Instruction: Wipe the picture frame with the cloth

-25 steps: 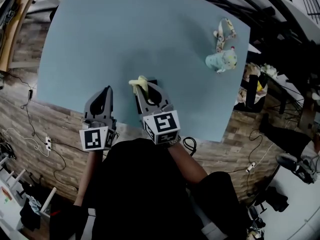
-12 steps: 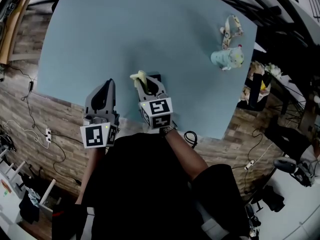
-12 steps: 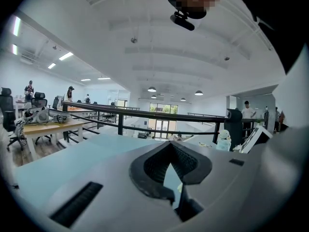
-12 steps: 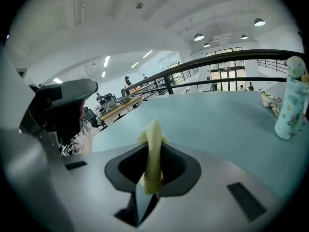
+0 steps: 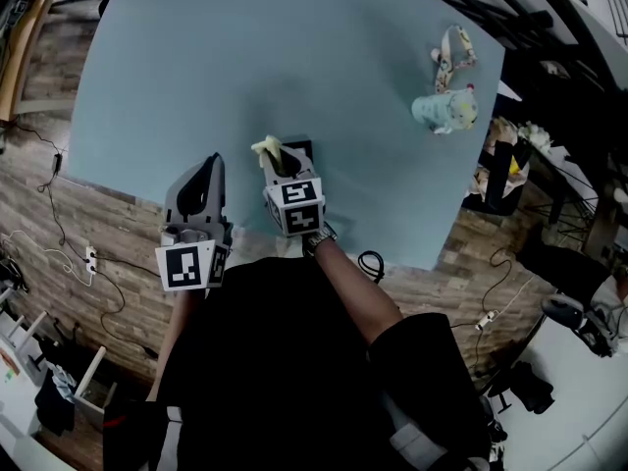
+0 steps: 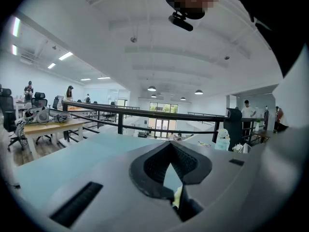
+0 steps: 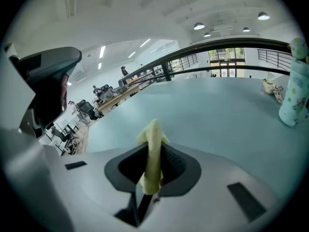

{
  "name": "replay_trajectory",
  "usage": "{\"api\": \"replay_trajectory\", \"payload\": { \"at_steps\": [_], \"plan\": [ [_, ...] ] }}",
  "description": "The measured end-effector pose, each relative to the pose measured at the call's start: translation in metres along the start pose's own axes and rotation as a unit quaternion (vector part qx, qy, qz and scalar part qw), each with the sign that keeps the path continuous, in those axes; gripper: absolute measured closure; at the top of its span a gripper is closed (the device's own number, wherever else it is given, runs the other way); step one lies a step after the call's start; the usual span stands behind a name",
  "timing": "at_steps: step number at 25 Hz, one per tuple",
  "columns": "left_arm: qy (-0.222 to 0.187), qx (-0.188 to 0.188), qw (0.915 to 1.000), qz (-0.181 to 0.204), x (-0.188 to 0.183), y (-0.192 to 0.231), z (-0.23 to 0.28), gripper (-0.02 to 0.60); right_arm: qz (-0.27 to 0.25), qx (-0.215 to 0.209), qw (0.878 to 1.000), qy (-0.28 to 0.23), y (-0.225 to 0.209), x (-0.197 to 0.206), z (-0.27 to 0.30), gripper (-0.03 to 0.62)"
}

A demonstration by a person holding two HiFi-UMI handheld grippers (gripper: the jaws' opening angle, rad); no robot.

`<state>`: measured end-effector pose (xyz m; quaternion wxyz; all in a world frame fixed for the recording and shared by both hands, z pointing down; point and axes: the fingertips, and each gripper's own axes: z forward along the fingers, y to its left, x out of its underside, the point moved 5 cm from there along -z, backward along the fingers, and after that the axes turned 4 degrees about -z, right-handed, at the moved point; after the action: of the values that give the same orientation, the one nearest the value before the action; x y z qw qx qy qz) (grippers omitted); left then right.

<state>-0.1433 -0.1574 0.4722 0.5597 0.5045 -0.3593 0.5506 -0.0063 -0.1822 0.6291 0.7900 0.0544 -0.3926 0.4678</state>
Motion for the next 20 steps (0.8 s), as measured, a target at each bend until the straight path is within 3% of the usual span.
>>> {"api": "replay_trajectory", "payload": {
  "at_steps": [6,20],
  "plan": [
    [0.003,-0.001,1.0,0.004,0.003,-0.002,-0.004,0.584,0.0,0.002,0.999,0.038,-0.001,0.018,0.012,0.536],
    [0.003,-0.016,0.9999,-0.006,0.003,0.001,-0.016,0.584,-0.008,0.003,0.997,0.075,0.0,0.025,0.027,0.536]
  ]
}}
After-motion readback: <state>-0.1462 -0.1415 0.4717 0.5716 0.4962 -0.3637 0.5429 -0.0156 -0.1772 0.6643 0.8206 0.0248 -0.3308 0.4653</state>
